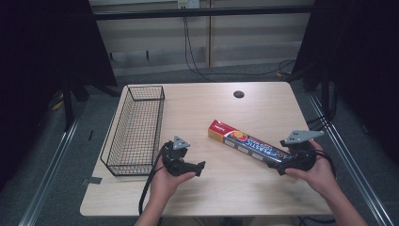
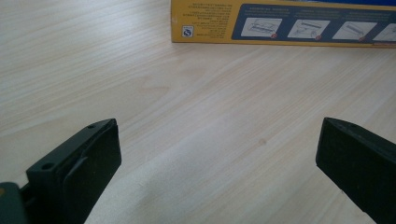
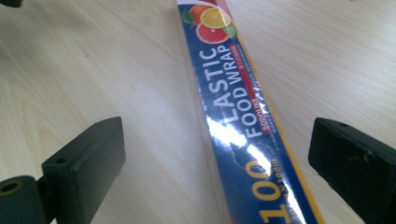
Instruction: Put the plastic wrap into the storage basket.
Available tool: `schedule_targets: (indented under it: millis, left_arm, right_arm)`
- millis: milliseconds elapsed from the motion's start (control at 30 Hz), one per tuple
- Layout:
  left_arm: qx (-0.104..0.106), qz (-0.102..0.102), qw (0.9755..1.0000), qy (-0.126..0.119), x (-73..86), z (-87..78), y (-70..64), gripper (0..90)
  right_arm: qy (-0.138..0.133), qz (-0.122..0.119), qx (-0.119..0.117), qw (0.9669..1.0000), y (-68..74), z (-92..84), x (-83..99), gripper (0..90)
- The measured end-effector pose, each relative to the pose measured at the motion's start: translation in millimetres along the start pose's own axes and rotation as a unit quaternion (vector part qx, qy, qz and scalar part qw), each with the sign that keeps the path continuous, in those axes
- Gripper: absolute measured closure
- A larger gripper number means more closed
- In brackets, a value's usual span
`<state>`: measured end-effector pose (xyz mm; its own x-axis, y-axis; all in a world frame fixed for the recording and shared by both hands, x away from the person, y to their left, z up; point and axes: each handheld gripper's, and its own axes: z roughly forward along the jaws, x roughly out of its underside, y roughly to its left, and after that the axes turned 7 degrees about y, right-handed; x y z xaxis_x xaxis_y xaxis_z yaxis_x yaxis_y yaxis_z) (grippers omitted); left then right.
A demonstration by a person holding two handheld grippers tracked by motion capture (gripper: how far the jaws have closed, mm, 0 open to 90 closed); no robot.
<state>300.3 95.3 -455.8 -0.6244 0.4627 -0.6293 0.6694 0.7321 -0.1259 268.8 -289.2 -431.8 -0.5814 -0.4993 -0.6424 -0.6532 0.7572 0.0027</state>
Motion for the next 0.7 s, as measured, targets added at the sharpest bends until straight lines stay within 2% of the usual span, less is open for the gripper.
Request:
schedule_targets:
  millis: [167,233,267,300,367,433,467,500,600,700]
  left_arm:
    - [0.007,0.0,0.9999,0.008,1.3,-2.4,1.2,0.1]
    - [0.013,-0.002,0.9998,0.013,1.0,-2.5,-0.1,0.1]
    - [0.01,0.001,0.9999,0.011,0.9,-3.3,-1.2,0.1]
    - [0.018,0.001,0.9998,0.012,2.7,-4.2,-3.4,0.1]
    - [0.019,0.005,0.9996,0.019,4.0,-5.5,-3.1,0.1]
    - [0.022,-0.002,0.9997,0.014,4.9,-6.3,-3.6,0.1]
    - [0.02,0.001,0.9997,0.014,5.8,-7.8,-3.5,0.1]
    - [0.02,-0.001,0.9998,0.01,6.6,-8.1,-4.3,0.1]
    - [0.021,-0.001,0.9997,0.007,5.3,-7.1,-5.7,0.1]
    - [0.026,0.002,0.9996,0.011,2.7,-4.6,-7.2,0.2]
  right_arm:
    - [0.007,0.0,-0.001,1.0,-5.0,2.7,-6.9,4.9]
    - [0.017,-0.007,0.006,0.9998,-6.8,3.3,-9.2,5.2]
    - [0.023,-0.002,0.005,0.9997,-7.3,3.8,-10.5,5.7]
    - [0.028,-0.011,0.014,0.9994,-8.6,5.9,-15.1,5.4]
    - [0.024,-0.002,0.0,0.9997,-10.5,5.9,-19.8,5.5]
    - [0.023,0.006,-0.009,0.9997,-11.6,7.2,-22.8,6.3]
    - [0.023,0.006,-0.009,0.9997,-11.6,7.2,-22.8,6.3]
    - [0.031,0.002,0.003,0.9995,-12.2,7.6,-24.1,6.1]
    - [0.051,-0.002,0.014,0.9986,-13.2,10.6,-22.0,7.4]
    - [0.065,-0.002,0.013,0.9978,-13.3,15.3,-17.0,8.4]
